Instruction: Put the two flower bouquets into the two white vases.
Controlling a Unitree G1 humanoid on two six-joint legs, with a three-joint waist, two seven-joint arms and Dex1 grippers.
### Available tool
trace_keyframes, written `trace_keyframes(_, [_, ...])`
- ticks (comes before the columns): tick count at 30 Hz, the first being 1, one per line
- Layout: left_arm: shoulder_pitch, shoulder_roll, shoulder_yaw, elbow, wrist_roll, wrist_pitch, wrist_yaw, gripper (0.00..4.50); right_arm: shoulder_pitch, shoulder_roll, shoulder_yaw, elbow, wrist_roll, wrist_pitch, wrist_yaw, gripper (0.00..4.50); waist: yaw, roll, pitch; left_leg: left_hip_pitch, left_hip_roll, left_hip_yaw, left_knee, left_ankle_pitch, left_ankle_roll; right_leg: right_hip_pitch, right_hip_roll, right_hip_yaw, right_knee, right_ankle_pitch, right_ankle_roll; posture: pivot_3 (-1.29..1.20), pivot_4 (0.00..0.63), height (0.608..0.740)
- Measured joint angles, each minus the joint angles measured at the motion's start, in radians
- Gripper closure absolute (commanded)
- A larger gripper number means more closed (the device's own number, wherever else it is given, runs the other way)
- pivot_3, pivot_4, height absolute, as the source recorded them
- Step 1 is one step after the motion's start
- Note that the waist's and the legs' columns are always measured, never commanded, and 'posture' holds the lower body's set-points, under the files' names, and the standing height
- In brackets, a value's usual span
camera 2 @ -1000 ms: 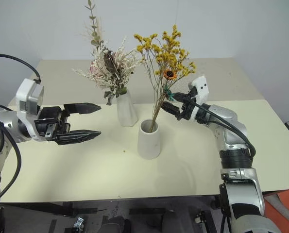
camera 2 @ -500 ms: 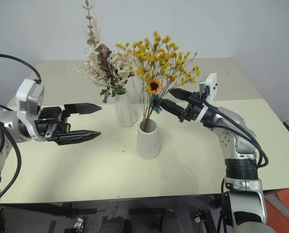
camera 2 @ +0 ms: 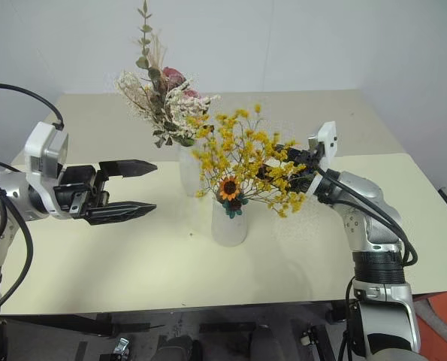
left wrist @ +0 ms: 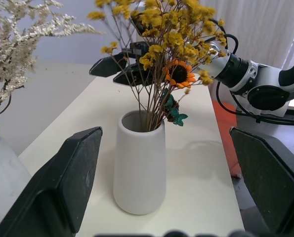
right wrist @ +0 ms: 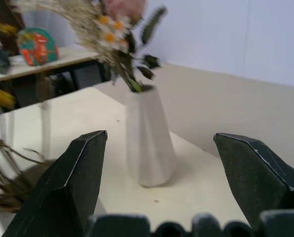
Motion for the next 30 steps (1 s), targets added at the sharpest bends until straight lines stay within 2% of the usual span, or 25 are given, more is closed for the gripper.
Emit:
trace_keyframes(8, [0.004,0.001,0.001,0.0,-0.001,0.0,0.001,0.0,-0.019,-0.01,-0.003,0.041,-0.061,0.001,-0.091,0.34,0.0,0.0,0.0,-0.001,0.0,0.0,0.0,0.0,0.0,0.0,0.0,0.0,0.0,0.0,0.0,0.0,0.15,0.74])
trace_keyframes(17, [0.12,0.047,0.077,-0.026,-0.004,0.006,0.02,0.0,-0.013,-0.139,-0.045,0.087,-0.077,0.001,-0.063,0.34,0.001,0.0,0.0,0.0,0.0,0.001,0.0,0.0,0.0,0.0,0.0,0.0,-0.001,0.0,0.0,0.0,0.15,0.74])
trace_keyframes(23, [0.258,0.076,0.197,-0.046,-0.002,0.003,0.036,0.0,0.077,-0.246,-0.098,0.141,-0.058,-0.017,0.079,0.34,0.002,0.0,0.0,0.0,0.0,0.001,0.0,-0.001,0.001,0.0,0.0,0.0,-0.002,0.0,0.0,0.0,0.15,0.74])
trace_keyframes(30, [0.372,0.091,0.295,-0.044,0.012,-0.008,0.037,0.0,0.12,-0.314,-0.171,0.208,0.005,-0.051,0.266,0.34,0.0,0.0,0.0,0.003,0.001,0.002,-0.001,-0.001,0.001,0.002,0.0,0.001,-0.002,0.0,0.0,0.0,0.15,0.74])
